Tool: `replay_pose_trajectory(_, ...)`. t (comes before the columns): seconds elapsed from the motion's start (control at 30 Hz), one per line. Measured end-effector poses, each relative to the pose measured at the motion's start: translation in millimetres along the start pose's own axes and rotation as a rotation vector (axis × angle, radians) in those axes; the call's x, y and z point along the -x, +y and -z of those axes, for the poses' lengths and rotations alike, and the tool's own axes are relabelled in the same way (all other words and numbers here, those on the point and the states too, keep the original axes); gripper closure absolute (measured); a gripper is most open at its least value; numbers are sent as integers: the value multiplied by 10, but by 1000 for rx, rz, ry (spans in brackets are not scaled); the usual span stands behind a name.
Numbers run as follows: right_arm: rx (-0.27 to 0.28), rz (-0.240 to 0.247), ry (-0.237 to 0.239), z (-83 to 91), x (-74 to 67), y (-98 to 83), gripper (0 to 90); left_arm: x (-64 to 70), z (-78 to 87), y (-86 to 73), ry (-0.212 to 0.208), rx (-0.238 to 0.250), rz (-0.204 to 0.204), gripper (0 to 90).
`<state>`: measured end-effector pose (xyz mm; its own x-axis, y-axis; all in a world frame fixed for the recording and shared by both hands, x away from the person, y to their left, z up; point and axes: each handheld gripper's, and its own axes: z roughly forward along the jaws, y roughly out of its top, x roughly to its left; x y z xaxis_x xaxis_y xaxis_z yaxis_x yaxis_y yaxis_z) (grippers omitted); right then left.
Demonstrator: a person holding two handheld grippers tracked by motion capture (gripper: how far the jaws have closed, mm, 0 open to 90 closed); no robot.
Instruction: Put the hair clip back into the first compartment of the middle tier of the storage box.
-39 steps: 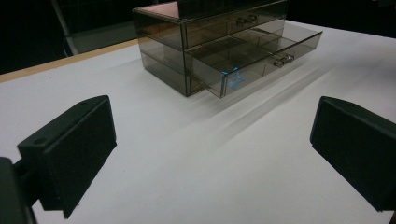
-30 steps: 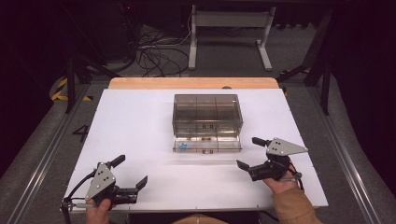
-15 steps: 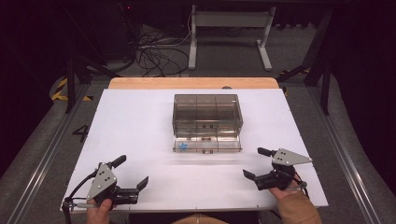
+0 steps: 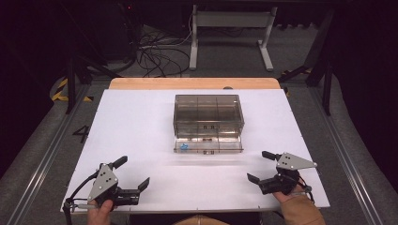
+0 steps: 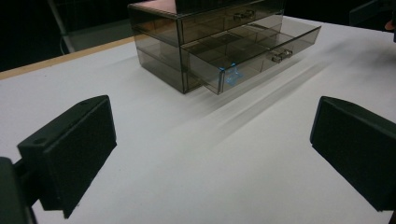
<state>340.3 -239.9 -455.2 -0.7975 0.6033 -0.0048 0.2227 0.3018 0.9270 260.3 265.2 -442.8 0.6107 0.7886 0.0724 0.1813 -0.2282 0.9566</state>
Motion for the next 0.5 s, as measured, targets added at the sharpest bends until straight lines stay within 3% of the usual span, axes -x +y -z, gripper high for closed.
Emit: replay_pose_trajectory(0.5, -1, 8, 4, -8, -12, 6, 0, -2, 2, 0, 2, 0, 6, 10)
